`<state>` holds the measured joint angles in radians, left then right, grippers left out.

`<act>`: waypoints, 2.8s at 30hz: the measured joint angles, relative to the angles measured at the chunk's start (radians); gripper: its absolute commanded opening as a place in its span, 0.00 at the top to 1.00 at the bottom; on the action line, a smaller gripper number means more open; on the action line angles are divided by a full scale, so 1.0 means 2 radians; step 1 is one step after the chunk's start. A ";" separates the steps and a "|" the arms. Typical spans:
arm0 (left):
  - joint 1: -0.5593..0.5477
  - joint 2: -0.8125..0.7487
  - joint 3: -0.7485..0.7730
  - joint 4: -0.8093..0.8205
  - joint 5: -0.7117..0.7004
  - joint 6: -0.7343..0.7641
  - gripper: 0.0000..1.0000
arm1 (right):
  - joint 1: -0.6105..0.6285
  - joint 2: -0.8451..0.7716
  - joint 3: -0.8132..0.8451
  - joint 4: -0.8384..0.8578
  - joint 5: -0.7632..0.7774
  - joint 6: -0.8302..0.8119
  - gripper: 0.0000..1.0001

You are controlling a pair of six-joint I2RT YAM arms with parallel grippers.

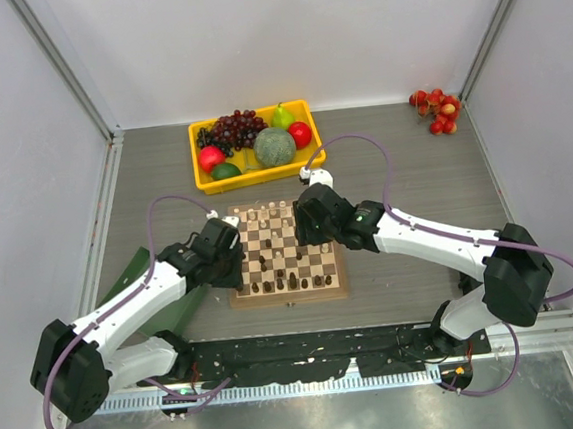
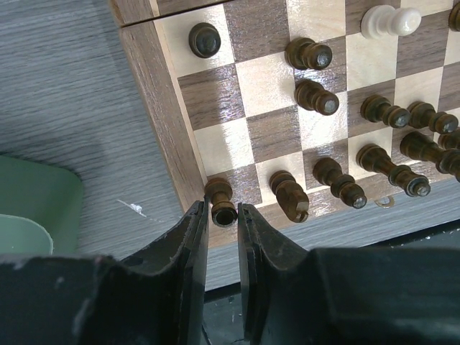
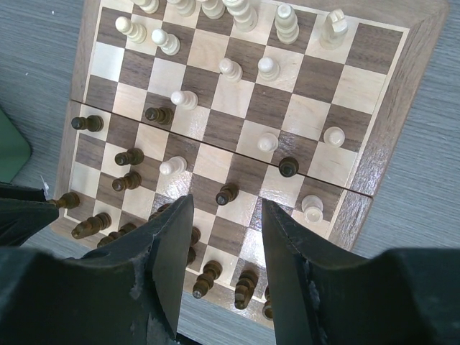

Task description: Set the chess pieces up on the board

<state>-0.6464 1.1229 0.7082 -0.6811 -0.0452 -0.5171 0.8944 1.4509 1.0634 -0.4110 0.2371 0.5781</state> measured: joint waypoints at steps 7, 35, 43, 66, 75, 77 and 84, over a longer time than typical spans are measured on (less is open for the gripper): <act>0.000 -0.002 0.000 0.001 0.004 0.000 0.75 | 0.000 0.002 0.000 0.000 -0.002 0.000 0.51; 0.000 -0.003 0.014 -0.009 -0.012 0.005 0.39 | 0.000 0.002 0.000 0.000 -0.004 0.000 0.51; 0.026 -0.008 0.069 -0.014 -0.035 0.025 0.12 | 0.000 0.002 0.000 0.000 -0.004 0.000 0.51; 0.060 0.154 0.151 -0.002 -0.009 0.059 0.50 | 0.000 0.002 0.000 0.000 -0.003 0.000 0.51; 0.065 0.181 0.154 0.002 -0.001 0.068 0.58 | 0.000 0.002 0.000 0.000 -0.003 0.000 0.51; 0.066 0.185 0.154 0.003 0.001 0.068 0.60 | 0.000 0.002 0.000 0.000 -0.003 0.000 0.51; 0.066 0.202 0.154 0.010 0.007 0.070 0.67 | 0.000 0.002 0.000 0.000 -0.003 0.000 0.51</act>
<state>-0.5148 1.5272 1.0168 -0.6621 -0.0319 -0.3767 0.8944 1.4555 1.0634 -0.4107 0.2302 0.5777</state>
